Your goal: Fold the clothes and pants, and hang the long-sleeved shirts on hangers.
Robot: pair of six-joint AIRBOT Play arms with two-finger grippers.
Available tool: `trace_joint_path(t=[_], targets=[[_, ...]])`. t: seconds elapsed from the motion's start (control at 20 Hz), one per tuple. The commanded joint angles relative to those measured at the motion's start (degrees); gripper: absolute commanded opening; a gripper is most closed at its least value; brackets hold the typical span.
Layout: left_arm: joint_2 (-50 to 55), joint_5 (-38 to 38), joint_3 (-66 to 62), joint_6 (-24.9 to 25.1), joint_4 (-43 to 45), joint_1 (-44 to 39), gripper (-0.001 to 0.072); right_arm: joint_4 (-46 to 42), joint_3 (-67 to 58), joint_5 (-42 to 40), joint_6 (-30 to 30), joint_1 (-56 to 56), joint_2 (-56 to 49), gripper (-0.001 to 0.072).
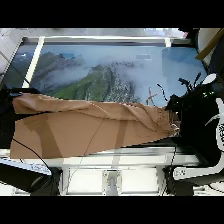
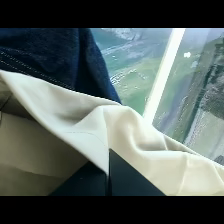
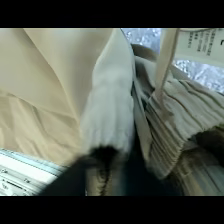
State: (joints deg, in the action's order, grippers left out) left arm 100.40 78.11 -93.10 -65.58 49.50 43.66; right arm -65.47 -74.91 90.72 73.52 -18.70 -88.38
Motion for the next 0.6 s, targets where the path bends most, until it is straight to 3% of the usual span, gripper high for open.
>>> trace_joint_path(t=[0.0,0.2,0.4,0.55], targets=[[-0.44,0.48,-0.04,-0.48,-0.31,-0.31,0.0011,0.37,-0.07,-5.05,-1.18,-0.20,0.04,0.0028],[-1.18,-3.48,-1.73,-1.09,-2.16,-1.79,0.0010,4.66,-0.68,-14.25,-1.18,-0.20,1.46,0.0027],[-4.66,-13.00,-7.32,-2.64,-3.26,-2.29,0.0009,0.76,-8.26,-18.45,-0.96,-1.07,6.56,0.0027],[-6.10,-14.27,-8.11,-2.56,-3.26,-2.71,0.0010,1.25,-13.40,-24.85,1.49,-1.68,8.68,0.0027]])
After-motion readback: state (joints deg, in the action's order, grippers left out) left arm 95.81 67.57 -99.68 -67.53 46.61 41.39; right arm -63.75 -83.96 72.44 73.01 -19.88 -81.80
